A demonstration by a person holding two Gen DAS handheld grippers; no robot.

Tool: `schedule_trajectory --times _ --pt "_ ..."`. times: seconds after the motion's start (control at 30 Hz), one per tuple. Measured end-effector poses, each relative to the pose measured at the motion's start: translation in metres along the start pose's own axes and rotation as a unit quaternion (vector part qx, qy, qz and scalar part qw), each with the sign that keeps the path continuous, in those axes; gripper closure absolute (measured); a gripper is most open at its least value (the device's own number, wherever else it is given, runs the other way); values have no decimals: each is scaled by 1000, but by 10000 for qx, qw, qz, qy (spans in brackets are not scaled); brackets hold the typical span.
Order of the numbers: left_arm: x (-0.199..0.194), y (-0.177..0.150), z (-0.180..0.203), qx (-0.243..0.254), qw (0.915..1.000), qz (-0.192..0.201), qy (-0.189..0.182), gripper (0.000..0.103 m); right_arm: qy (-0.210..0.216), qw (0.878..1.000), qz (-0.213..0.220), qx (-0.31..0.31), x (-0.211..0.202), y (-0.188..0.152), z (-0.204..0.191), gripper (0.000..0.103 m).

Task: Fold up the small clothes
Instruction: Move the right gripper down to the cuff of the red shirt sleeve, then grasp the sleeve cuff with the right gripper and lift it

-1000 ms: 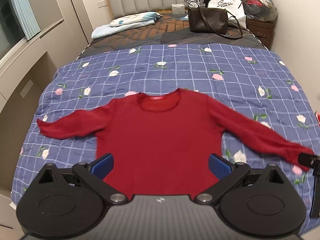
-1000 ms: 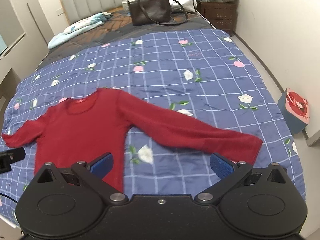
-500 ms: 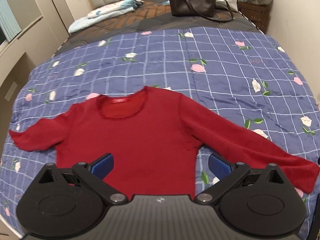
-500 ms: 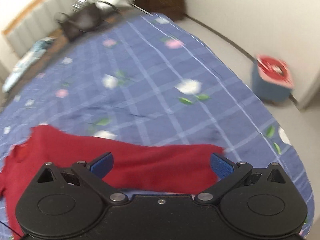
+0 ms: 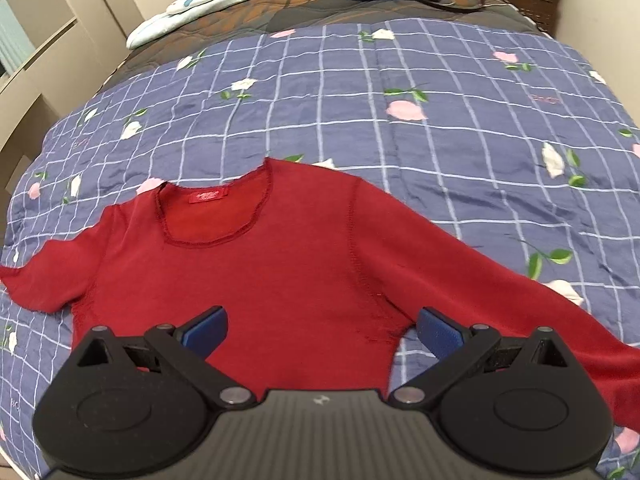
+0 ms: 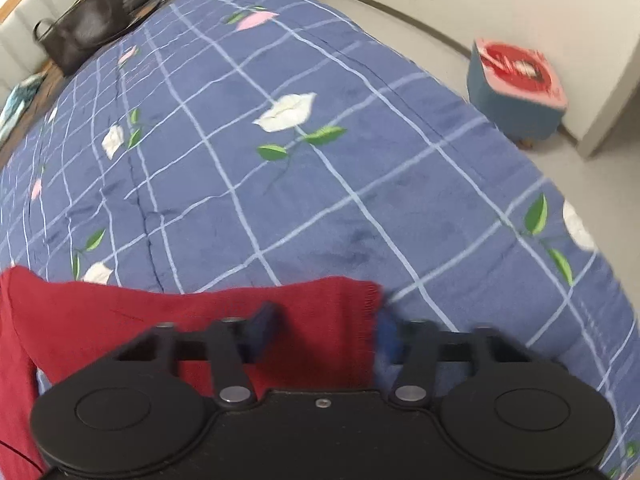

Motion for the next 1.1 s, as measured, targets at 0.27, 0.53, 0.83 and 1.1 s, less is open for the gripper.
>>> schedule_trajectory --times 0.27,0.53,0.83,1.1 --pt "12 -4 -25 -131 9995 -155 230 0 358 9927 905 -716 -37 68 -32 95" --pt "33 -2 -21 -15 9994 -130 312 0 504 9890 823 -1119 -1 129 -36 94" --pt "67 -2 -3 221 9986 -297 379 0 482 9972 563 -65 30 99 -8 29" --pt "72 1 6 221 9982 -430 344 0 346 9879 419 1450 23 49 24 38"
Point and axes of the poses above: each gripper's, at about its wrist camera, not at the fingertips, and x roughly the way its jaws point, z to its right, y to its top, the point moved 9 cm from there along x, roughly the way its jaws point, and after that the axes turned 6 degrees about z, right-handed, at the moved point
